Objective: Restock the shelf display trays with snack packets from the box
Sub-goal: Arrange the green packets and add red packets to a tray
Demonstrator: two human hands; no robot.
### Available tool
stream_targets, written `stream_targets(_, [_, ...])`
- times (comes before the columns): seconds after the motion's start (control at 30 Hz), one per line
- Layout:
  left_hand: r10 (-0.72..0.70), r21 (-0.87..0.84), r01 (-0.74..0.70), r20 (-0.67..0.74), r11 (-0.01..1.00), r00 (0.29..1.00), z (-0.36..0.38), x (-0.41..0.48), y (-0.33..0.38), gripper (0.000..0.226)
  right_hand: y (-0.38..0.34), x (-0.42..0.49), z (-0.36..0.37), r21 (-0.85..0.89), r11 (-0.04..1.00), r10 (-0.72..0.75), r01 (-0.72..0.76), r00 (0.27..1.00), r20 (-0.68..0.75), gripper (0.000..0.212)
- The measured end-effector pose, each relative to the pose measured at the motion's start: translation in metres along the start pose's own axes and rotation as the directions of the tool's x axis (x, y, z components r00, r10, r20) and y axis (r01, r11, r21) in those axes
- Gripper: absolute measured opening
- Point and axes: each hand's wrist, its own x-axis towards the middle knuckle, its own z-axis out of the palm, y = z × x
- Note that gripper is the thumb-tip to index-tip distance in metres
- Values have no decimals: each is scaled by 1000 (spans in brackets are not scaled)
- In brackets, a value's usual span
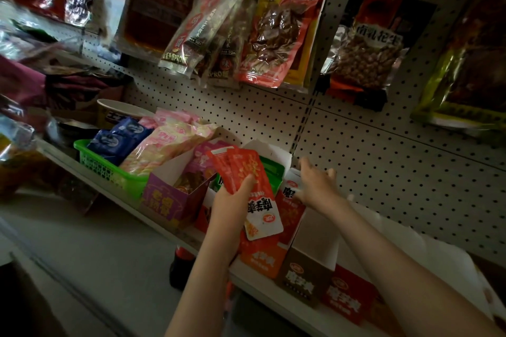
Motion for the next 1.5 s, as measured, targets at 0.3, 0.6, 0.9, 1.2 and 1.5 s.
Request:
stream_targets(0.3, [-15, -227, 1, -60, 974, 998, -11, 5, 4, 47, -45, -34, -64, 689, 725, -191, -23, 954, 232, 46])
stream_targets(0.6, [-72, -348, 44, -69, 936, 995, -5, 4, 12, 27, -48, -39, -59, 749, 639, -190, -174, 908, 373, 42])
stream_targets(0.9, [1, -157, -11, -62, 988, 998, -10, 8, 2, 27, 13, -9, -89, 875, 483, 32, 20, 999, -41, 16])
stream_targets(1.2, [-17, -48, 21, 74, 999, 997, -3, 3, -7, 46, 16, 10, -88, 295, 919, -253, 264, 965, -75, 43])
stream_targets(1.5, [-3, -68, 9, 80, 998, 997, -5, 1, -8, 31, -5, 2, -9, 95, 975, -217, 200, 951, 222, 42])
